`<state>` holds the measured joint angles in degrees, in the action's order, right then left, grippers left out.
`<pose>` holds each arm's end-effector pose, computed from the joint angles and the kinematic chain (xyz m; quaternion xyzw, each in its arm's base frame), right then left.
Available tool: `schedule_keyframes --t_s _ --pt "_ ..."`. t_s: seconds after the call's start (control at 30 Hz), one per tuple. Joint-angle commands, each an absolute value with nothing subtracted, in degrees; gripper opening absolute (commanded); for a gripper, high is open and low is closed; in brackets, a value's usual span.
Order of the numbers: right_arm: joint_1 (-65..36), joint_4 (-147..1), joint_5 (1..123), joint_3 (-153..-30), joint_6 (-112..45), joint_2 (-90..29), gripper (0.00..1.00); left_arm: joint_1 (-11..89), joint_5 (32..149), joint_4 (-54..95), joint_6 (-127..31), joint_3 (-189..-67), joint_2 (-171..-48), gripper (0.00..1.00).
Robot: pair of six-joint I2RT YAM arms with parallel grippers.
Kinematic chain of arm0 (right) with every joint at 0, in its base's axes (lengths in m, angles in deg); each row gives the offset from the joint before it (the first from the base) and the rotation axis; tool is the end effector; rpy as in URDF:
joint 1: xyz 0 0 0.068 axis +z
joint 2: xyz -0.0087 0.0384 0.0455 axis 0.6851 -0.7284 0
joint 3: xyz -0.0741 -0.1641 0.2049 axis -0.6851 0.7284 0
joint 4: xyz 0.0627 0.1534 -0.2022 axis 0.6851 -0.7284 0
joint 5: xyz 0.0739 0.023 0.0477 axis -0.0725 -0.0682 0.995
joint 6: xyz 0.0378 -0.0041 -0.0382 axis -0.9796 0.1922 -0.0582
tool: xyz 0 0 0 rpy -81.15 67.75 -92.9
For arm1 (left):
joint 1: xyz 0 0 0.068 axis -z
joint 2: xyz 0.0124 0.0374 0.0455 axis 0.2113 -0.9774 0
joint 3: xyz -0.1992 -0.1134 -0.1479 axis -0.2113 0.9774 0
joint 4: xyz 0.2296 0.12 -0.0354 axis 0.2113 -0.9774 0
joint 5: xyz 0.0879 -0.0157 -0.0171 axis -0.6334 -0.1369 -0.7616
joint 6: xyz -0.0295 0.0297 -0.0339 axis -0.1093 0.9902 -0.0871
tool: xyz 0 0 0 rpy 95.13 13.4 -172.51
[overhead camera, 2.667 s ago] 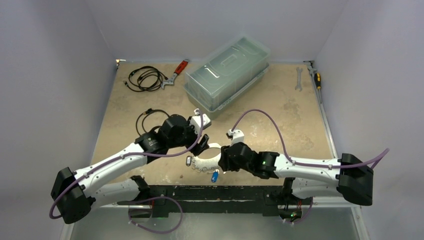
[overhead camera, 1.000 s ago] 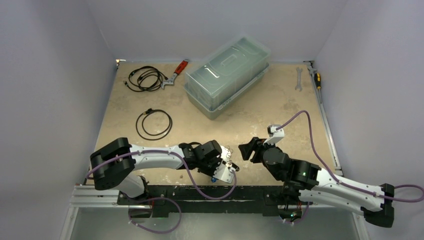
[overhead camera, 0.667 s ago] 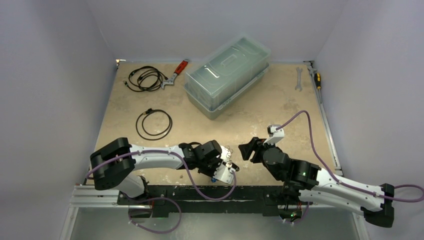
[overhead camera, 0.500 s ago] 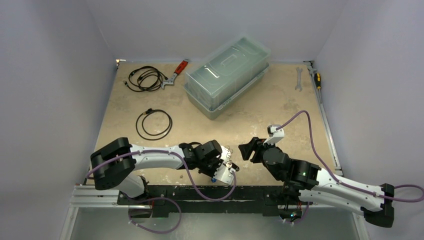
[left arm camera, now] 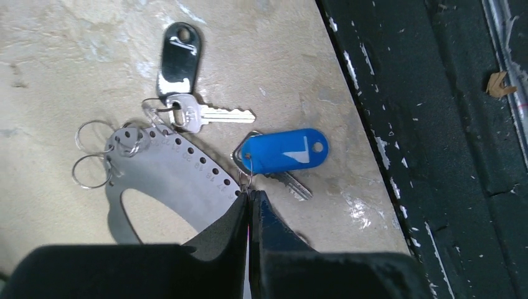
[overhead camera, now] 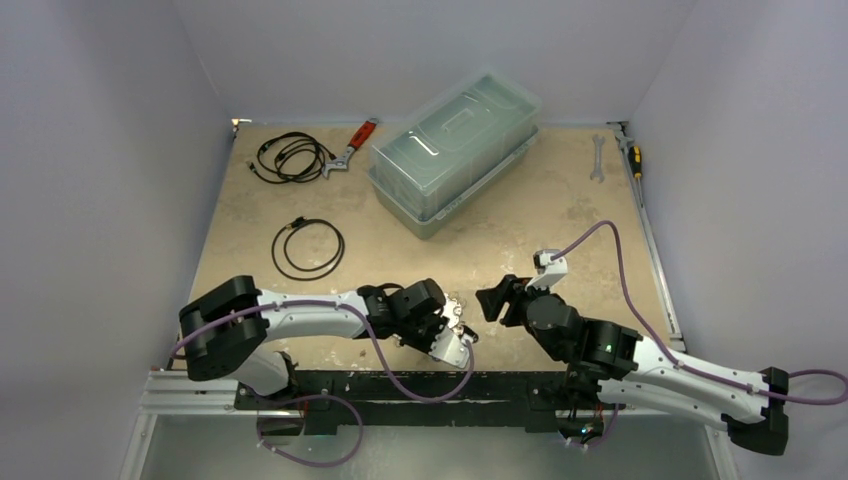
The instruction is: Put the keys on the keyring
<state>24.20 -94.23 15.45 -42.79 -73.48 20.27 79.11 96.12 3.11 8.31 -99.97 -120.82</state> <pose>0.0717 0.1146 0.2472 0.0316 0.8164 0.2708 0.5090 0.1033 -0.2639 0.1629 0.8082 0.5089 -0.1662 0.2452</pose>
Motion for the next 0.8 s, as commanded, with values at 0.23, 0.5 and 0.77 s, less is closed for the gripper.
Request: schedule_keyframes --t_s 0.23,0.5,0.77 --pt "24.2 -90.8 17.8 -42.3 -68.8 24.1 0.63 76.6 98.7 6.8 -1.4 -105.0 -112.5 0.0" --pt "24.2 -84.5 25.7 -41.8 -59.6 28.5 0.63 69.1 108.2 11.1 -11.2 -105.7 -107.6 0.0" --pt "24.2 -69.2 39.0 -37.9 -52.2 29.7 0.61 64.4 117.3 20.9 -20.7 -102.3 -99.5 0.0"
